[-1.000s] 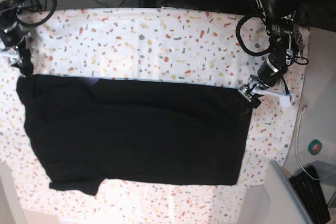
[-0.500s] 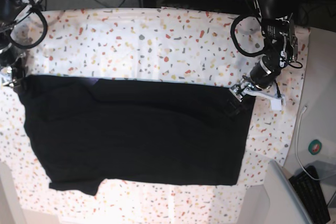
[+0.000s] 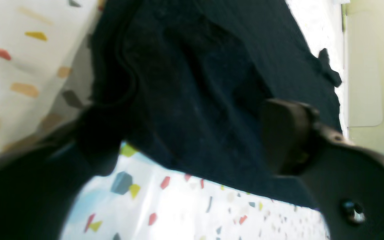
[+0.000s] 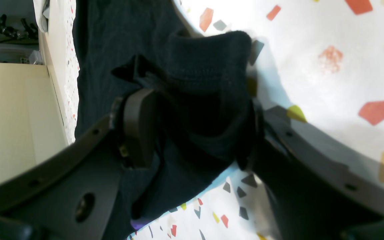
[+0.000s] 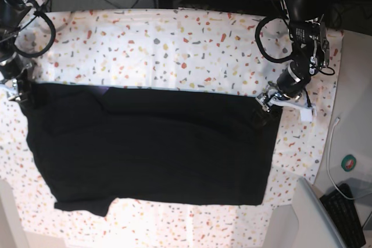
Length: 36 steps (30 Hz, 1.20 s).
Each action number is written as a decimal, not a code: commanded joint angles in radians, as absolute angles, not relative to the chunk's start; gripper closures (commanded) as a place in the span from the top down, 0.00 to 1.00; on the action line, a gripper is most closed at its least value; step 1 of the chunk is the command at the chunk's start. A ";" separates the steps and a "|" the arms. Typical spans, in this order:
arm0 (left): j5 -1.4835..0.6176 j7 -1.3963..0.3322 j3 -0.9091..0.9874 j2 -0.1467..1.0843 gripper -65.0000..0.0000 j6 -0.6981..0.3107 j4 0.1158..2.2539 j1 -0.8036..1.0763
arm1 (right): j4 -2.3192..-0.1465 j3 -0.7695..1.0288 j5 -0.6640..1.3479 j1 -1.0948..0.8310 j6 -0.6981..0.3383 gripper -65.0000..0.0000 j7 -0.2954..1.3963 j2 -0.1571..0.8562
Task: Layout the t-shirt on the table in an organized manner, then fold the t-shirt properly
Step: 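Regrasp the shirt edge with both grippers and straighten it, then drag the shirt edge with both grippers toward the cloth border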
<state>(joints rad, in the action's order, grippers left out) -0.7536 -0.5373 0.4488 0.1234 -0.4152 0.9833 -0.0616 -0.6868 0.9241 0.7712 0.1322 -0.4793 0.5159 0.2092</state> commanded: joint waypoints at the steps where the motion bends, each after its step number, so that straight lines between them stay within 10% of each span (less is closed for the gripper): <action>1: -0.753 -0.550 0.447 0.124 0.76 -0.410 0.990 -0.068 | -0.687 0.918 0.739 0.133 -0.458 0.51 0.550 0.209; 7: -0.753 -0.550 0.449 0.122 0.42 -0.409 0.990 -0.068 | -0.687 0.918 0.739 0.131 -0.458 0.04 0.550 0.209; 12: -0.753 -0.515 0.469 0.131 0.00 -0.409 0.989 -0.070 | -0.690 0.918 0.739 0.131 -0.458 0.00 0.550 0.213; 36: -0.757 -0.568 0.496 0.124 0.00 -0.409 1.463 0.453 | -1.182 0.929 0.748 -0.226 -0.464 0.00 0.750 0.179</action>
